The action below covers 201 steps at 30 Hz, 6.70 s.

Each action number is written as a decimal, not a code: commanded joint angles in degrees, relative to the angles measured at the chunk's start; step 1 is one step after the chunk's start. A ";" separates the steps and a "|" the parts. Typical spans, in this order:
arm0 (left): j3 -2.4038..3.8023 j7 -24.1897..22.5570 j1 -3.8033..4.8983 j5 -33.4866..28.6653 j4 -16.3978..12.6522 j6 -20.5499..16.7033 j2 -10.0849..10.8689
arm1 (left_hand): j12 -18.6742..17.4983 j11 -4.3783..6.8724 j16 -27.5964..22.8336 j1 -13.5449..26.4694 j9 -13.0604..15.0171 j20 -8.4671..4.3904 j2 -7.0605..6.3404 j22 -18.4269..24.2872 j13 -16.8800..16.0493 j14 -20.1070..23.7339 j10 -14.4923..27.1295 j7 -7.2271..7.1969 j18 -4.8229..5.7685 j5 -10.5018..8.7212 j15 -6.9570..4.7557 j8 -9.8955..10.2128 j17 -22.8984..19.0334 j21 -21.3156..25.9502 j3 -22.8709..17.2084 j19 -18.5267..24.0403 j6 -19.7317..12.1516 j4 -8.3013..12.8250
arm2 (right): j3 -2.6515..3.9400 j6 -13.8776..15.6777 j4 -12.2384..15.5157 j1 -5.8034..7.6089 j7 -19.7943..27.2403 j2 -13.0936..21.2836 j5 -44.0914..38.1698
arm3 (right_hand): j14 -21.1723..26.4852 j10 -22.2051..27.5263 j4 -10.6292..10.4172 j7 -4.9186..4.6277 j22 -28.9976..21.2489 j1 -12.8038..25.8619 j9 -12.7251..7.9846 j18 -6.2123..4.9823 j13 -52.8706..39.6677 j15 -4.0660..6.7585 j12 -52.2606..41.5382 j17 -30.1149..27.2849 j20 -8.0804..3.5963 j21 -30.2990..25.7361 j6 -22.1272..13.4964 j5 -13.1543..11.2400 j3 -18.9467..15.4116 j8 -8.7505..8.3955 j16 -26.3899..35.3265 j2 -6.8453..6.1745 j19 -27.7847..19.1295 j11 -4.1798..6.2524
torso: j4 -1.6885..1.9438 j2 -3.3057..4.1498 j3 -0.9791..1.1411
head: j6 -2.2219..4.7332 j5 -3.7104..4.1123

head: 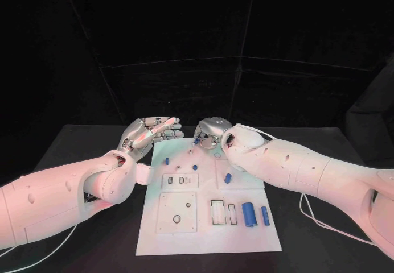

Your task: Assemble the parts on the task board

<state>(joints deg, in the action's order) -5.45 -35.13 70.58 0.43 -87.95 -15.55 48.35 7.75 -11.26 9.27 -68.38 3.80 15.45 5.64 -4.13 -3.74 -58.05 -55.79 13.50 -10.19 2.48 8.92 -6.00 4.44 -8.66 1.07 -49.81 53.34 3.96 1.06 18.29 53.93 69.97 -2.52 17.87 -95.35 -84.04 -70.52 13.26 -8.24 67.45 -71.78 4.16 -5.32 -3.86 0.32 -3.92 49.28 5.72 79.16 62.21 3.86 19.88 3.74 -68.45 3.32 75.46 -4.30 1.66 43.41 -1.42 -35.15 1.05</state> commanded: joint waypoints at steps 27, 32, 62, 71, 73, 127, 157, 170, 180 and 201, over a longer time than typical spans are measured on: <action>0.05 -0.13 0.18 -0.13 0.95 0.91 0.04 | -0.33 -0.17 -0.27 0.02 -0.08 0.01 0.17 0.05 0.06 -0.33 0.00 1.08 -0.30 0.33 0.11 0.19 -0.06 0.39 0.18 -0.44 -0.06 0.15 | 0.05 3.06 3.10 0.13 -0.38 1.56 -0.94 | -0.50 0.33 -0.11 -0.20 0.19 -0.03 0.05 0.62 0.06 0.01 0.29 0.28 0.21 0.42 0.46 0.54 0.58 0.26 -0.54 -0.52 0.21 -0.12 | -0.07 0.04 -0.03 | 0.05 -0.33; 0.05 -0.13 0.19 -0.13 1.03 0.92 0.03 | -0.33 -0.17 -0.27 0.02 -0.08 0.01 0.17 0.05 0.06 -0.33 0.00 1.08 -0.30 0.33 0.11 0.19 -0.06 0.39 0.18 -0.44 -0.06 0.15 | 0.05 1.49 3.24 0.13 -0.22 1.45 -0.92 | -0.50 0.36 -0.16 -0.20 0.23 0.04 0.05 0.62 0.06 -0.02 0.29 0.35 0.23 0.45 0.45 0.56 0.58 0.23 -0.62 -0.72 0.21 -0.15 | -0.01 0.06 -0.04 | -0.01 -0.33; 0.05 -0.04 0.29 -0.13 1.19 1.05 -0.25 | -0.41 -0.18 -0.39 -0.06 -0.07 0.01 0.21 0.13 0.06 -0.37 0.01 1.09 -0.30 0.33 0.12 0.25 -0.11 0.54 0.18 -0.54 -0.07 0.32 | 0.04 0.44 0.83 0.14 -3.48 -0.96 -0.96 | 1.49 8.50 -2.07 -1.93 -5.91 1.54 -0.62 -0.63 0.29 -1.73 0.30 -6.28 1.58 -2.70 -6.82 0.18 -0.28 -0.29 2.78 -4.79 -4.45 -2.13 | -0.10 0.08 -0.06 | -0.13 -0.55; 0.05 0.02 0.30 -0.13 1.22 1.13 -0.17 | -0.43 -0.19 -0.43 -0.08 -0.08 0.02 0.22 0.15 0.07 -0.38 0.02 1.10 -0.30 0.33 0.13 0.27 -0.13 0.59 0.18 -0.56 -0.09 0.37 | 0.04 2.17 1.87 0.15 -3.35 -0.11 -0.97 | 2.16 13.03 -3.32 -2.25 -10.19 0.33 -0.33 -1.48 0.12 -2.00 -0.70 -9.73 2.08 -5.34 -11.96 1.10 -3.09 -0.10 4.83 -5.93 -7.24 -2.60 | -0.16 0.10 0.03 | -0.10 -0.52; 0.05 0.03 0.31 -0.13 1.20 1.11 -0.09 | -0.43 -0.19 -0.43 -0.08 -0.08 0.02 0.22 0.15 0.07 -0.38 0.02 1.10 -0.30 0.33 0.13 0.27 -0.13 0.59 0.18 -0.56 -0.09 0.37 | 0.04 2.83 3.00 0.16 -3.33 0.82 -0.94 | 2.15 12.97 -3.56 -2.27 -10.19 0.04 -0.22 -1.47 0.07 -2.03 -1.15 -9.90 2.11 -5.39 -11.55 1.52 -3.43 0.06 4.91 -5.84 -7.14 -2.61 | -0.25 0.06 0.08 | -0.07 -0.53; 0.03 -0.21 0.30 -0.13 1.74 1.85 0.06 | -0.44 -0.19 -0.45 -0.10 -0.07 0.02 0.24 0.16 0.06 -0.40 0.01 1.10 -0.30 0.33 0.13 0.27 -0.14 0.63 0.18 -0.59 -0.07 0.41 | 0.03 -12.64 13.44 2.82 -10.58 16.63 11.54 | -3.83 -9.63 -17.45 -1.05 10.65 -6.30 0.15 2.60 -69.84 -0.40 -72.54 29.58 0.78 5.77 -11.54 7.75 -19.78 2.55 -17.42 -6.20 6.02 0.03 | -1.18 -0.19 0.16 | 0.07 -0.01; 0.03 0.05 0.30 -0.13 1.93 2.19 -0.03 | -0.45 -0.14 -0.54 -0.20 -0.04 0.00 0.38 0.22 0.04 -0.57 -0.14 1.04 -0.32 0.33 0.09 0.25 -0.18 0.82 0.14 -0.76 0.08 0.61 | 0.02 -12.47 11.58 2.25 -10.57 14.75 9.91 | -4.01 -11.23 -15.18 -0.54 12.12 -9.45 0.60 2.89 -72.94 0.02 -74.85 30.82 0.43 6.46 -6.77 2.52 -15.70 4.85 -17.91 -1.77 6.92 0.56 | -1.16 -0.19 0.19 | -0.34 -0.03; 0.03 0.14 0.30 -0.13 1.90 2.26 0.05 | -0.45 -0.14 -0.54 -0.20 -0.04 0.00 0.38 0.22 0.04 -0.57 -0.14 1.04 -0.32 0.33 0.09 0.25 -0.18 0.82 0.14 -0.76 0.08 0.61 | 0.02 -5.81 13.56 2.04 -9.74 15.07 7.49 | -4.18 -12.79 -12.31 0.86 13.76 -10.79 0.71 3.25 -75.47 0.97 -76.78 31.70 -0.41 7.17 -2.36 1.22 -10.63 5.92 -18.21 -0.13 8.03 1.73 | -1.19 -0.20 0.21 | -0.34 -0.14; 0.03 0.11 0.30 -0.13 1.75 2.15 0.31 | -0.45 -0.14 -0.54 -0.20 -0.04 0.00 0.38 0.22 0.04 -0.57 -0.14 1.04 -0.32 0.33 0.09 0.25 -0.18 0.82 0.14 -0.76 0.08 0.61 | 0.05 0.31 20.41 2.01 -10.25 15.70 4.86 | -4.25 -13.21 -11.99 0.97 14.78 -8.53 0.39 3.48 -76.09 1.13 -77.15 32.04 -0.64 7.62 -1.80 2.26 -9.10 5.33 -18.32 -1.20 8.75 1.85 | -1.15 -0.24 0.08 | -0.20 -0.53; 0.04 -0.07 0.33 -0.12 2.00 1.99 0.03 | -0.48 -0.13 -0.60 -0.23 -0.04 0.00 0.44 0.24 0.04 -0.61 -0.17 1.03 -0.32 0.33 0.09 0.27 -0.20 0.90 0.13 -0.82 0.10 0.68 | 0.03 -1.22 16.34 0.95 -11.05 4.24 0.36 | -4.21 -13.23 -12.11 0.88 14.97 -7.32 0.16 3.52 -76.15 1.10 -77.09 31.88 -0.64 7.69 -1.95 2.27 -8.45 4.79 -18.24 -1.64 8.87 1.79 | -1.15 -0.16 0.20 | -0.47 -1.30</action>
<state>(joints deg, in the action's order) -5.46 -34.74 70.81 0.33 -85.92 -14.03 48.47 7.54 -11.26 9.05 -68.38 3.80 15.44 5.64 -3.94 -3.74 -58.26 -55.79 13.50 -10.17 2.48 9.13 -6.00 4.32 -7.81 1.07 -50.21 53.34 4.28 1.04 17.55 70.52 70.81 -13.39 22.18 -93.55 -83.94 -83.44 1.31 -8.99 74.91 -79.73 1.62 -2.64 -74.92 1.05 -80.99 74.91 5.10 86.51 56.28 5.79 10.97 8.53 -86.53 1.52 83.45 -2.45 0.62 43.24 -1.22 -35.57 -0.23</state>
